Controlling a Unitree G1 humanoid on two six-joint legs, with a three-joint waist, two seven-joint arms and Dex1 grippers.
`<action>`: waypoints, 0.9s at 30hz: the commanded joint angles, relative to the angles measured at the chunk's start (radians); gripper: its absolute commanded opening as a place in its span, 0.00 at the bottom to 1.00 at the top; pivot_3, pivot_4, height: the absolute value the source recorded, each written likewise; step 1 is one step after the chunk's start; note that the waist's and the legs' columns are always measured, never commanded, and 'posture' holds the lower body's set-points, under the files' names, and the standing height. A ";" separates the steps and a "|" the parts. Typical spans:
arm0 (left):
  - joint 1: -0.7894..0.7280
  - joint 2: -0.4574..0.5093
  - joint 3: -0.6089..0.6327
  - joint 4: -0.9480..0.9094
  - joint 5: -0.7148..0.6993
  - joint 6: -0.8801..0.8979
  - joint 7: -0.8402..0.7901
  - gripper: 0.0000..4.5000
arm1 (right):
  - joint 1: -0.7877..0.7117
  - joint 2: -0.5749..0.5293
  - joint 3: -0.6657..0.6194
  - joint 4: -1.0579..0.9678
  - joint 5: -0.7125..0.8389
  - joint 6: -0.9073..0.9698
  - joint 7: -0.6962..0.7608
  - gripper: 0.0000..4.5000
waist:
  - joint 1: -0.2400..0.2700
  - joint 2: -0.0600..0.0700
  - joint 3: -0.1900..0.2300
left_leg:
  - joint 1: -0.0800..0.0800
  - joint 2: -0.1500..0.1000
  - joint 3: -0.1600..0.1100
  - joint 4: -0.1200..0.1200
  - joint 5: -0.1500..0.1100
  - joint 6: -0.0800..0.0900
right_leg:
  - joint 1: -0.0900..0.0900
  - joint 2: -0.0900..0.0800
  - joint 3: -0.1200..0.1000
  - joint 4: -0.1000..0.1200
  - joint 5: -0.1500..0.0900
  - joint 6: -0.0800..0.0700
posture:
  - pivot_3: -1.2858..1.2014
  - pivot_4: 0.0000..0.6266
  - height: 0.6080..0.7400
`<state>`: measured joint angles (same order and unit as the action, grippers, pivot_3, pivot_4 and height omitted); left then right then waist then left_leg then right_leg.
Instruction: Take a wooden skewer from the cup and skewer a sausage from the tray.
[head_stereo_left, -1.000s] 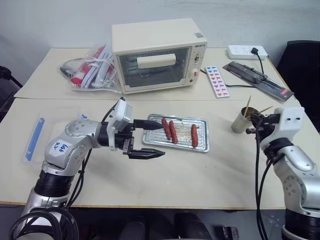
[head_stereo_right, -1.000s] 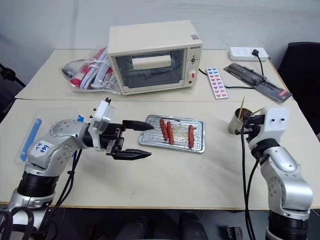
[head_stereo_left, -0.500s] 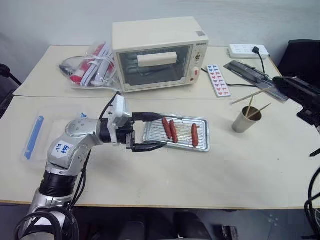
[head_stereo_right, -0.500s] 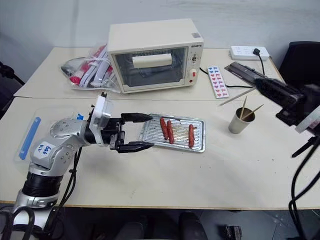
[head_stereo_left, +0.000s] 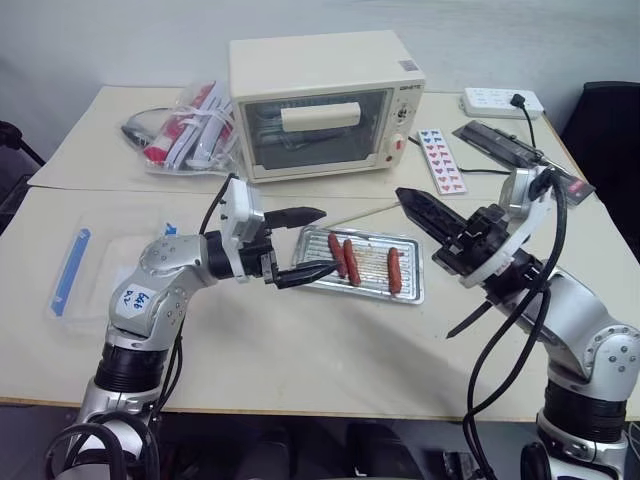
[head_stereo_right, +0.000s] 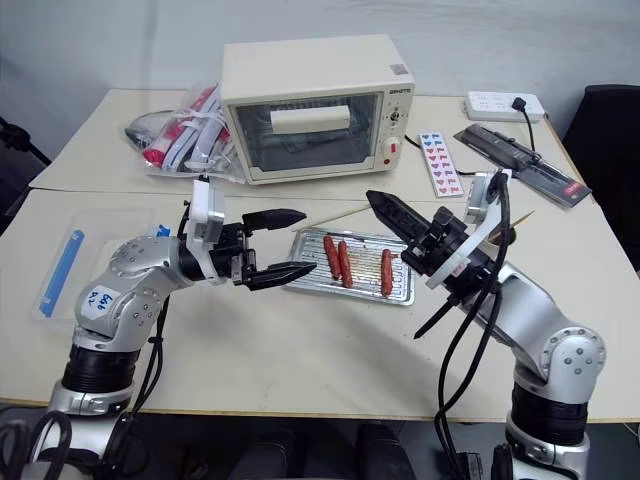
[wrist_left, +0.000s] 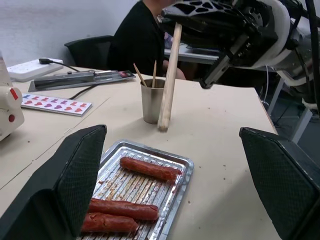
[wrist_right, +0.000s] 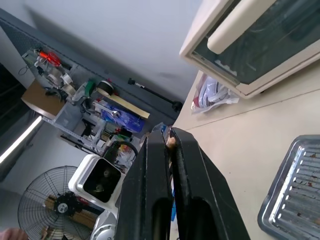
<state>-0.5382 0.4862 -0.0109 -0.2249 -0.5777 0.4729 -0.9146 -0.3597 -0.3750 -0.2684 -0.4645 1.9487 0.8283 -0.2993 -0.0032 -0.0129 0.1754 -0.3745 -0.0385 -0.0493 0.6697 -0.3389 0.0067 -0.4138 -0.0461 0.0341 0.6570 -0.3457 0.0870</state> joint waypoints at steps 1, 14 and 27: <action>0.002 -0.006 0.034 -0.050 -0.024 -0.002 0.030 1.00 | 0.020 -0.012 0.003 -0.048 0.024 0.002 0.037 0.00 | 0.000 0.000 0.000 | 0.000 0.000 0.000 0.000 0.000 0.000 | 0.000 0.000 0.000 0.000 0.000 0.000 | 0.52 0.24 1.00; 0.021 -0.033 0.029 -0.079 -0.059 0.009 0.051 0.48 | 0.029 0.011 0.009 -0.045 0.024 -0.015 0.034 0.00 | -0.001 0.000 0.000 | 0.001 0.000 0.000 0.001 0.000 0.000 | 0.000 0.000 0.000 0.000 0.000 0.000 | 0.52 0.24 1.00; -0.014 -0.104 -0.005 -0.043 -0.021 -0.033 0.082 0.40 | 0.033 0.015 0.012 -0.056 0.024 -0.037 0.024 0.00 | -0.003 0.000 0.000 | 0.001 0.000 0.000 0.001 0.000 0.000 | 0.000 0.001 0.001 0.000 0.000 0.000 | 0.52 0.24 1.00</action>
<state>-0.5415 0.3823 -0.0197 -0.2582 -0.5993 0.4590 -0.8318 -0.3274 -0.3638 -0.2450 -0.4707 1.9487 0.8051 -0.2777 -0.0066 -0.0129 0.1754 -0.3737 -0.0383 -0.0489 0.6703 -0.3386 0.0062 -0.4141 -0.0455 0.0345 0.6573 -0.3458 0.0870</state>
